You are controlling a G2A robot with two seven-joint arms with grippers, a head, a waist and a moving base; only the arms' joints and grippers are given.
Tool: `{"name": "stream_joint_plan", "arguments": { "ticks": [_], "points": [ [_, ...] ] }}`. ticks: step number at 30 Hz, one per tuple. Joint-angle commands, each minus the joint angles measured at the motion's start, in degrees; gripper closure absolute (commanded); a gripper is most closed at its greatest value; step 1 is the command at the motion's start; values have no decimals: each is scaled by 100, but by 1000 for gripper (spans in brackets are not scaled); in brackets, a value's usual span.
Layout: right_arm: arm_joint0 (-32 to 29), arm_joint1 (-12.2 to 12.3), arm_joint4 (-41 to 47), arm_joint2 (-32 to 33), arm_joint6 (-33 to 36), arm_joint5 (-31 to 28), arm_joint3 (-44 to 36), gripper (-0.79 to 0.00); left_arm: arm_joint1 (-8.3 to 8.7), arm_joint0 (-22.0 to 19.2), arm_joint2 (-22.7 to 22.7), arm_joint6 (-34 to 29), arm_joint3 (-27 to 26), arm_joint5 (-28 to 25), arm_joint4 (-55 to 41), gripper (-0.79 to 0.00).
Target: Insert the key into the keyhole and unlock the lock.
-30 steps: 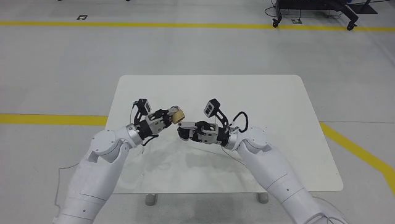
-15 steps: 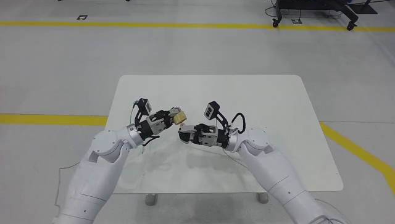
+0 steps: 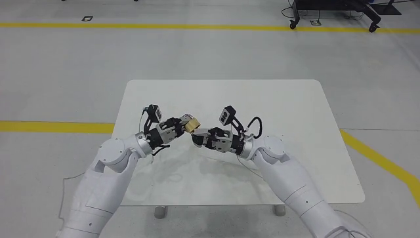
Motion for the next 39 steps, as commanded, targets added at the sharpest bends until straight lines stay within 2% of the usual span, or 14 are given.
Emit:
{"name": "stream_joint_plan", "arguments": {
  "ticks": [1, 12, 17, 18, 25, 29, 39],
  "points": [
    [-1, 0, 24, 2, 6, -12, 32, -86, 1, 3, 2, 2, -1, -14, -1, 0],
    [-16, -5, 187, 33, 9, -113, 137, -148, 9, -6, 15, -23, 10, -63, -5, 0],
    [-4, -15, 229, 12, -2, -132, 198, -55, 14, -14, 21, -41, 18, -90, 10, 0],
    [-2, -18, 244, 8, -6, -144, 204, 0, 14, -15, 22, -42, 19, -92, 9, 0],
    [-22, -43, 382, -31, -23, -203, 210, 0, 22, -21, 28, 41, 6, -141, 119, 0],
    [-78, -88, 712, -68, -88, -237, 265, 0, 18, 2, 45, 175, -56, -382, 252, 0],
    [-174, -315, 2214, -258, -101, -190, 461, 0, -11, 121, 105, 710, -293, -1229, 636, 0]
  ]
}}
